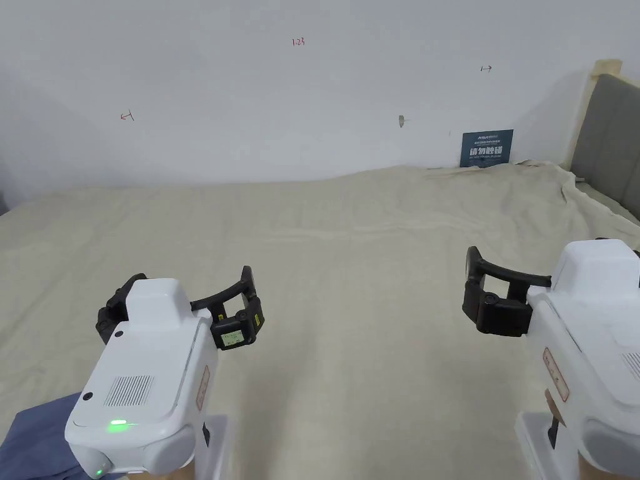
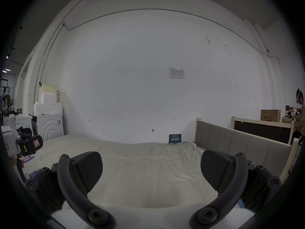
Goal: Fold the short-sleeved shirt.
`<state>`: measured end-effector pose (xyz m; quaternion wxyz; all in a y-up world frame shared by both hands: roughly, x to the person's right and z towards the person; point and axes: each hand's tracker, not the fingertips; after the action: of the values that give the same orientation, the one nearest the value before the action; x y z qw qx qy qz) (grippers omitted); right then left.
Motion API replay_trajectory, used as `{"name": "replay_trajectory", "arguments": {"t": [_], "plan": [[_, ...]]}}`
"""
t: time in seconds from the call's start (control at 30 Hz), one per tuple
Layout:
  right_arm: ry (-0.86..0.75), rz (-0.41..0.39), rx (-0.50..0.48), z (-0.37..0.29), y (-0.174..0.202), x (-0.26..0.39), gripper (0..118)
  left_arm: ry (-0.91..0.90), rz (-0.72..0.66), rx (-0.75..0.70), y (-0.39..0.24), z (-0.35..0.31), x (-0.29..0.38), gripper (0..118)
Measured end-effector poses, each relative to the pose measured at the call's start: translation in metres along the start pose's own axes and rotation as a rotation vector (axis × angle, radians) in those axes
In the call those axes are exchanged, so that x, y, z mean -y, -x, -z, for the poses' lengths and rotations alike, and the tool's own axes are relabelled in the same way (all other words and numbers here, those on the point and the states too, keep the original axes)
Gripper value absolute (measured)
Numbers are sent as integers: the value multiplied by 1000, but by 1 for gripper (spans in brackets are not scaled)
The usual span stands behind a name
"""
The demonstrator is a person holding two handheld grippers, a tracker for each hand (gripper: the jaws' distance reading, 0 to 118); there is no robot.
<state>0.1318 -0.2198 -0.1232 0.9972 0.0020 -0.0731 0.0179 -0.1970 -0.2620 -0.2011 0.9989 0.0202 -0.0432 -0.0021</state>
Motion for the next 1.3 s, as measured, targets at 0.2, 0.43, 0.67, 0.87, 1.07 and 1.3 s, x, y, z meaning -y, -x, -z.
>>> {"name": "replay_trajectory", "arguments": {"t": [0.2, 0.43, 0.67, 0.87, 1.07, 1.3], "plan": [[-6, -6, 7, 0, -2, 1, 117, 9, 4, 3, -1, 0, 3, 118], [-8, -21, 14, 0, -4, 3, 117, 13, 1, 8, -2, 1, 4, 118], [29, 30, 19, 0, 0, -2, 117, 16, -5, 11, -1, 1, 3, 118], [186, 152, 99, 8, -1, -7, 117, 19, -12, 7, 3, -1, 1, 118], [487, 274, 167, 21, -6, -19, 117, 20, -36, 8, 7, -4, 0, 118], [471, 323, 163, 19, -6, -19, 117, 24, -41, -1, 10, -5, 1, 118]]}}
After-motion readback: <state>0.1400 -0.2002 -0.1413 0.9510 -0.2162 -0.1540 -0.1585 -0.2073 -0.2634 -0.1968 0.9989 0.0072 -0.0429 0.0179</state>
